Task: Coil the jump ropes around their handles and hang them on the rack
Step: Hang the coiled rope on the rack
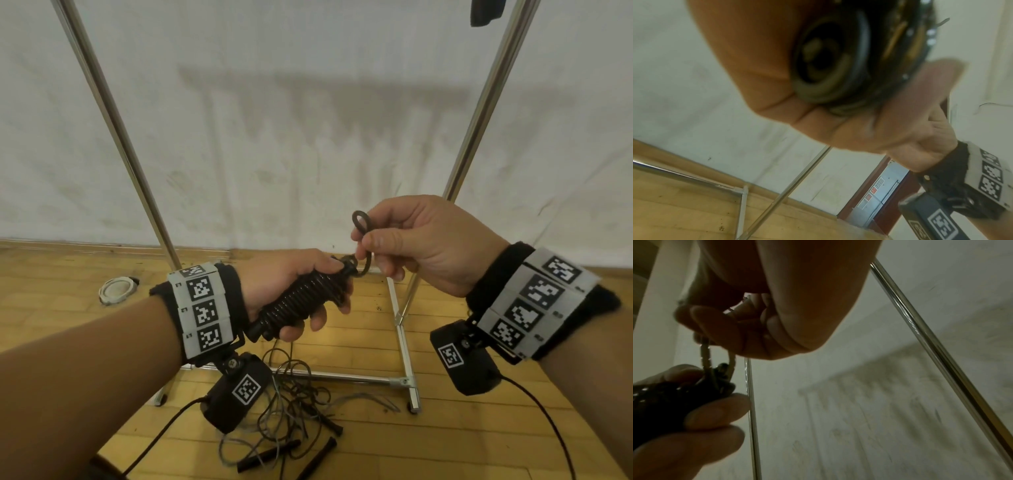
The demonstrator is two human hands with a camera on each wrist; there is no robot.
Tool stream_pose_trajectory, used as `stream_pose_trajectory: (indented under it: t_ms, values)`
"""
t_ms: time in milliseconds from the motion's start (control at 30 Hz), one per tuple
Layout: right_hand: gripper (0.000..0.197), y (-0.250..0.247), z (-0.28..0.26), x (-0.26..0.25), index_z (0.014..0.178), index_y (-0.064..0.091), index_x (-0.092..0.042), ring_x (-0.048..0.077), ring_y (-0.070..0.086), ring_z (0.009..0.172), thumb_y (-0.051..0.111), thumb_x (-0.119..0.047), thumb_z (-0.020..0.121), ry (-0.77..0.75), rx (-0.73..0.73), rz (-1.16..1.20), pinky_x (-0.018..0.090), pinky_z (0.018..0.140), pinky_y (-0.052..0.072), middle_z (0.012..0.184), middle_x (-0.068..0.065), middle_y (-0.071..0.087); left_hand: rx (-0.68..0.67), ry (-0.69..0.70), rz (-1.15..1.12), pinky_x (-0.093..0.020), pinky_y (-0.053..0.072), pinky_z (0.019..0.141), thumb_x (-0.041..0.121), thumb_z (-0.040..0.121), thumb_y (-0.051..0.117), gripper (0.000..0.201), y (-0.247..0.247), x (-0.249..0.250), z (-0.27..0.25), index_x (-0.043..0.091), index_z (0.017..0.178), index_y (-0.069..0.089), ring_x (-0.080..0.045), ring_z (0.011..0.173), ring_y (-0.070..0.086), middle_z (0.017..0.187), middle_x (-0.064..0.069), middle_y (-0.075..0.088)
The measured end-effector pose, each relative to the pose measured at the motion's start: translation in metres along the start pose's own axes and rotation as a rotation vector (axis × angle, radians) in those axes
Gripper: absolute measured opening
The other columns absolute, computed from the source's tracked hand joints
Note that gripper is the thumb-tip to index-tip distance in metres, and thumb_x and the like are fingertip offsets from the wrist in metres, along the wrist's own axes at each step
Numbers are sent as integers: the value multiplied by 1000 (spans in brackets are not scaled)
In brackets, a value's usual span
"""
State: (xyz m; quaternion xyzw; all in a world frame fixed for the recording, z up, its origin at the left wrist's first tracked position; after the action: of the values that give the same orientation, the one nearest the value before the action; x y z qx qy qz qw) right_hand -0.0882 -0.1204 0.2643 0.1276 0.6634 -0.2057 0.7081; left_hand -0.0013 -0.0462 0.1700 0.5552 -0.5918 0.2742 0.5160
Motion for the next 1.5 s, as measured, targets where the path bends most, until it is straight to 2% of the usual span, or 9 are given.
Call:
stream_pose_trajectory:
  t_ms: [167,300,433,567,700,900,1033,1267,1500]
  values:
    - [38,-12,1,10,97,72,-1,17,57,52,78,-29,71,0,147,-57,24,46,47,79,14,72,210,148,-16,-28,49,39,38,96,62,43,-21,16,3,2,120,58,-22,52,61,100,-17,72]
    - [31,-26,-1,-1,114,73,-17,18,62,54,77,-20,84,-75,325,-184,24,51,53,77,11,74,306,205,-110,-29,48,41,41,95,64,48,-29,22,5,4,126,59,-22,54,61,100,-17,73]
    - [8,-26,0,-6,98,77,-17,12,61,53,77,-16,90,-108,410,-310,20,52,53,69,5,73,365,276,-113,-31,49,44,38,96,63,36,-32,30,4,18,125,57,-27,56,63,103,-24,75]
    - [5,-15,3,-10,87,78,-33,1,64,66,76,-29,90,-107,374,-715,11,61,48,73,-15,70,440,329,-86,-35,51,45,31,95,61,15,-35,36,1,26,109,57,-34,58,66,104,-28,75]
    - [13,0,9,-16,95,77,-31,4,58,75,65,-34,97,-139,357,-1085,16,68,42,75,-14,64,499,336,-28,-36,52,47,29,97,59,10,-38,38,-2,28,107,60,-38,61,69,101,-22,77]
    - [24,26,15,-15,110,69,-24,19,60,78,46,-29,107,-173,251,-1455,39,73,56,87,-4,55,575,326,145,-43,55,55,33,98,57,11,-41,46,-10,33,107,64,-40,66,74,102,-15,77]
    - [29,27,15,-15,116,71,-28,13,57,81,45,-35,106,-186,244,-1393,29,73,51,89,-7,58,596,346,146,-43,55,55,29,104,58,8,-40,49,-16,32,106,65,-41,70,76,108,-17,71]
    - [18,7,6,-13,113,74,-36,-14,58,94,66,-32,97,-162,420,-844,-1,72,40,91,-27,64,562,358,18,-41,57,51,25,108,57,9,-40,45,-19,24,103,65,-43,76,77,101,-14,73]
    - [16,4,7,-15,108,76,-31,-2,58,86,63,-26,100,-166,498,-920,11,74,41,90,-19,63,534,349,-61,-46,62,57,21,108,58,8,-37,41,-16,19,105,65,-48,89,77,113,-20,75]
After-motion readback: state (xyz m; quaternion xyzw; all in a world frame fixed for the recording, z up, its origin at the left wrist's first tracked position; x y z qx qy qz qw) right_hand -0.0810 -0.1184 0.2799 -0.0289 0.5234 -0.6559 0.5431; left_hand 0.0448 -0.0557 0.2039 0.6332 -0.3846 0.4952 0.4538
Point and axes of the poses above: each hand's wrist, its own z-axis towards the middle knuckle, its own y-axis out of the palm, x = y × z, the point moved 10 cm from there along z, towards the middle knuckle
